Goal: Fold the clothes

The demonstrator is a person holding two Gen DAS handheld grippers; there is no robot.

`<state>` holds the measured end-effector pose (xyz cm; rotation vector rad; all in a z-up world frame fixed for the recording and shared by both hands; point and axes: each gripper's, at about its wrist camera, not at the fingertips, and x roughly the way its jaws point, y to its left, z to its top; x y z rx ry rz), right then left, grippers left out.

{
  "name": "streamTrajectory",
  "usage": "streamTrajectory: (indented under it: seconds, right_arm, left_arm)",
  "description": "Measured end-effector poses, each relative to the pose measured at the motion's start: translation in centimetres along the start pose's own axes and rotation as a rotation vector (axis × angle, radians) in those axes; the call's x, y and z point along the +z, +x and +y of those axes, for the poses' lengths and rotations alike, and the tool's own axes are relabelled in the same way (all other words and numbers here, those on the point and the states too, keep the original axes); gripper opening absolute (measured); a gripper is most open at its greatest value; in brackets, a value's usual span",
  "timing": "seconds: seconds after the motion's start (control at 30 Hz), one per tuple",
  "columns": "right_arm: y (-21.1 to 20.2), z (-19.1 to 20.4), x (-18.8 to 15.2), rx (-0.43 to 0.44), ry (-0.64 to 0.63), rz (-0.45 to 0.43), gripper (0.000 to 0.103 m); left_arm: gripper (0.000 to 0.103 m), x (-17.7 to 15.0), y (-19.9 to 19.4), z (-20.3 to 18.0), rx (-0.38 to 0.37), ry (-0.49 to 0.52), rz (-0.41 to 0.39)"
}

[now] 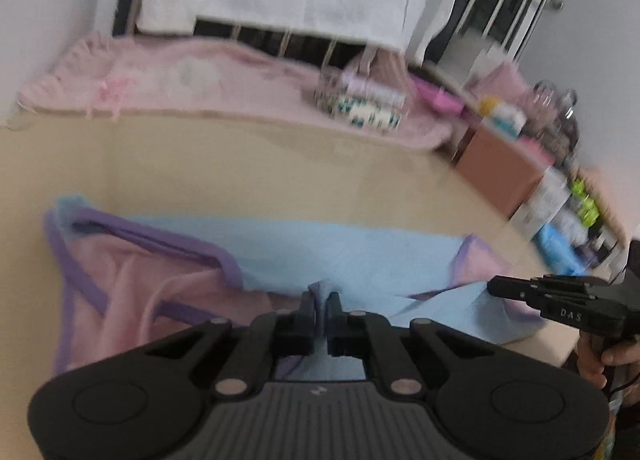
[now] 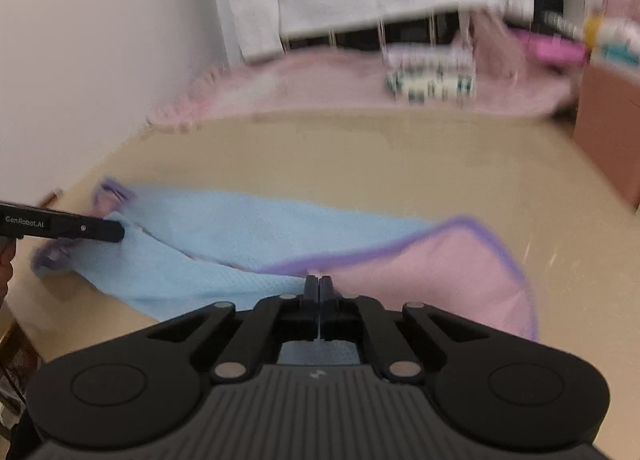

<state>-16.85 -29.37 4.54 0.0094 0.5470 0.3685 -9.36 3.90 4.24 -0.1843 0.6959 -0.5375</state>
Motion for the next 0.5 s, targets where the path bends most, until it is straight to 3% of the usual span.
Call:
streamTrajectory:
  seconds: [0.1,0.23,0.3,0.33,0.37,0.4,0.43,0.5]
  right_arm:
    - [-1.2,-0.3,-0.3,0.014,-0.007,-0.016,0.000]
    - [-5.1,0.5,-3.8,0.187,-0.168,-0.010,0.005]
    - [-5.2,0.0,-4.1,0.197,-0.149,-0.003,0.006]
    - [-5.2,-0.2,-4.3,0.202,-0.140,0.000,0.011]
    - [-5.1,-0.5,-4.3,0.200,-0.130,-0.003,0.023]
    - [-4.5,-0.7,-3.6,0.175,-0.117,-0.027,0.034]
    - [-3.6,-0.8,-2.9,0.149,-0.119,-0.042,0.047]
    - [-0.2,0.1,-1.3,0.094,-0.211,-0.017,0.047]
  left_arm:
    - [0.003,-2.3,-4.5,-1.2,-0.019,0.034,-0.025]
    - [0.006,-6.1,-7.1,-1.6,-0.040,0.069,0.071]
    - [0.015,-6.6,-7.8,-1.1,-0.053,0.059,0.091]
    - [0.022,-6.0,-7.8,-0.7,-0.043,0.040,0.070]
    - [0.040,-5.3,-7.9,-0.3,-0.034,0.020,0.049]
    - [0.049,-4.4,-7.5,-0.2,-0.002,0.014,0.031]
    - [0.050,-3.2,-6.4,-0.3,0.034,0.020,0.022]
    - [0.050,-0.9,-3.4,-0.3,0.086,0.036,0.025]
